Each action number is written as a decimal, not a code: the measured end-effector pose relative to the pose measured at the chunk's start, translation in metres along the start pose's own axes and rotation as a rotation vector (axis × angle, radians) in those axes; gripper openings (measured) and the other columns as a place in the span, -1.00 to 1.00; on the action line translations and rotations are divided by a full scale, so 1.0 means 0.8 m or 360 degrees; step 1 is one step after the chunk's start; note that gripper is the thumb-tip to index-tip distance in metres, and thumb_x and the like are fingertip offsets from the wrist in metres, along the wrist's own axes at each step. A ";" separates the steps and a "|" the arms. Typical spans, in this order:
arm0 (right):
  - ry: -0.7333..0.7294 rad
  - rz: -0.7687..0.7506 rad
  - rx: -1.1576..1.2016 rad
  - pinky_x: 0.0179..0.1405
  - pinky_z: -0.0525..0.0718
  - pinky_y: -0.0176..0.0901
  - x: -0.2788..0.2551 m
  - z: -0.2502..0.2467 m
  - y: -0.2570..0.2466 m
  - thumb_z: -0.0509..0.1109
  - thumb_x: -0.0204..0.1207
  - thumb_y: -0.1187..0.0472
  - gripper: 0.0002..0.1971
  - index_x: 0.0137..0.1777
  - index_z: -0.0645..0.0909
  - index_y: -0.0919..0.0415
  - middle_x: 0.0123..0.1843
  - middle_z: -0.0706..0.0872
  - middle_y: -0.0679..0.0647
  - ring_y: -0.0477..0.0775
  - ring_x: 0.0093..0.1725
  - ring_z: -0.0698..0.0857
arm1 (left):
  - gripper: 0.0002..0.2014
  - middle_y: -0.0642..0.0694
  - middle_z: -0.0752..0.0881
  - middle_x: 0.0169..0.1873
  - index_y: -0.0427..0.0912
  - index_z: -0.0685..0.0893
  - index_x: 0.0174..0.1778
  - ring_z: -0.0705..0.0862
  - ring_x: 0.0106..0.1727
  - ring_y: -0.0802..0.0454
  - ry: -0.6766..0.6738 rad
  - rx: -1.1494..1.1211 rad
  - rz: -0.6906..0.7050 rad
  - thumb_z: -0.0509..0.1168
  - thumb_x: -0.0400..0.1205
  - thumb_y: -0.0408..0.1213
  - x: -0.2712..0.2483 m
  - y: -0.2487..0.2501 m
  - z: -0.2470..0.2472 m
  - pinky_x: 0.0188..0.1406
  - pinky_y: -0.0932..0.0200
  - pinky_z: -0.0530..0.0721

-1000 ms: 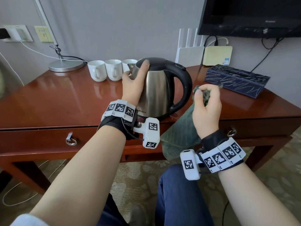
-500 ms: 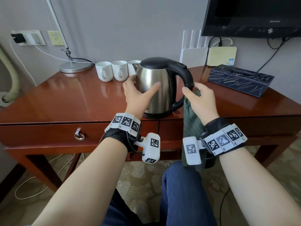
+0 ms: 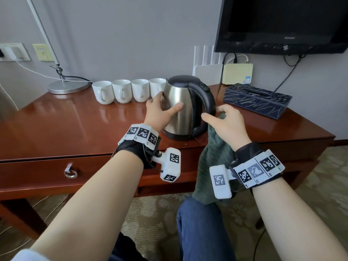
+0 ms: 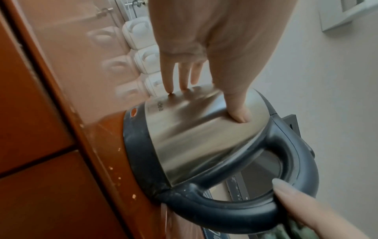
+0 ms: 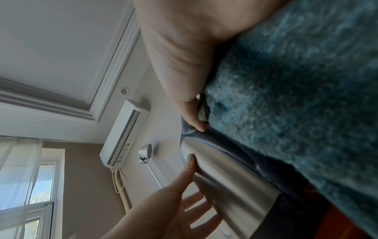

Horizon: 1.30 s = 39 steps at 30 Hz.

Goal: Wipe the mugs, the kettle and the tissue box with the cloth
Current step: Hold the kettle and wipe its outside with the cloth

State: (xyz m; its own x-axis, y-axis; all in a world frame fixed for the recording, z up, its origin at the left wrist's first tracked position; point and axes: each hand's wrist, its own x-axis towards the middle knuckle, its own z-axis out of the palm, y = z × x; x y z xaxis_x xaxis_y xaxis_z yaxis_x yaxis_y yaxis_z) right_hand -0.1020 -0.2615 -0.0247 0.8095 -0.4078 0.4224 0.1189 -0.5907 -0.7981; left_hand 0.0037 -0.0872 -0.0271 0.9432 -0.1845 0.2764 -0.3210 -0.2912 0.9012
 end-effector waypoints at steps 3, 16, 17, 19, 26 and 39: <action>0.0006 -0.0001 -0.0121 -0.37 0.47 -0.57 0.012 -0.013 0.001 0.57 0.40 0.06 -0.74 -0.10 0.64 0.21 -0.22 0.64 -0.14 -0.27 -0.25 0.56 | -0.16 -0.21 0.50 0.47 -0.20 0.33 0.63 0.51 0.47 -0.09 -0.0043 0.0115 0.0001 0.51 0.52 0.08 0.021 0.008 0.016 0.45 0.08 0.49; -0.0163 0.0251 -0.0459 -0.40 0.36 -0.10 0.112 -0.037 0.010 0.59 0.37 -0.03 -0.49 -0.48 0.40 0.30 -0.52 0.42 0.12 0.08 -0.45 0.45 | -0.52 -0.17 0.79 -0.06 -0.34 0.71 0.02 0.76 0.06 -0.13 -0.0321 0.0238 -0.0039 0.49 0.52 0.08 0.115 0.034 0.088 0.11 0.01 0.71; -0.0192 0.0288 -0.0447 -0.40 0.38 -0.11 0.121 -0.037 0.013 0.59 0.38 -0.02 -0.50 -0.46 0.46 0.36 -0.53 0.46 0.09 0.07 -0.45 0.48 | -0.51 -0.18 0.81 -0.09 -0.35 0.73 0.00 0.77 0.03 -0.15 -0.0335 0.0183 -0.0041 0.51 0.47 0.07 0.123 0.033 0.092 0.14 -0.07 0.73; -0.0205 0.0310 -0.0439 -0.37 0.48 -0.11 0.139 -0.036 0.019 0.60 0.38 0.00 -0.52 -0.37 0.60 0.47 -0.48 0.63 0.14 0.12 -0.40 0.60 | -0.48 -0.26 0.81 -0.11 -0.35 0.76 0.00 0.78 0.02 -0.21 -0.0363 0.0076 -0.0047 0.45 0.37 0.06 0.139 0.029 0.099 0.14 -0.20 0.74; -0.0170 0.0333 -0.0492 -0.11 0.69 0.07 0.199 -0.013 0.032 0.59 0.38 0.06 -0.50 -0.58 0.39 0.22 -0.27 0.77 0.32 0.24 -0.21 0.75 | -0.64 -0.11 0.73 -0.25 -0.21 0.77 -0.20 0.69 -0.12 -0.05 -0.0522 -0.0070 -0.0148 0.27 0.50 0.03 0.186 0.032 0.115 0.17 -0.03 0.69; -0.0165 0.0501 -0.0440 -0.36 0.49 -0.16 0.310 0.022 0.078 0.55 0.44 0.03 -0.58 -0.08 0.66 0.46 -0.09 0.76 0.30 0.18 -0.18 0.69 | -0.78 -0.18 0.53 0.15 -0.19 0.55 0.22 0.51 0.16 -0.11 -0.0568 -0.0585 -0.0382 0.10 0.80 -0.16 0.272 -0.002 0.151 0.41 -0.20 0.50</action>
State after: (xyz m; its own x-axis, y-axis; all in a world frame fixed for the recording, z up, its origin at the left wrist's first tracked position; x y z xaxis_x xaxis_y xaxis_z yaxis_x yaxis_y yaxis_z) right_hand 0.1160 -0.3873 0.0223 0.8369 -0.5340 0.1201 -0.2900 -0.6187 -0.7302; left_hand 0.1991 -0.2401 -0.0088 0.8779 -0.4783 -0.0232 0.0101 -0.0298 0.9995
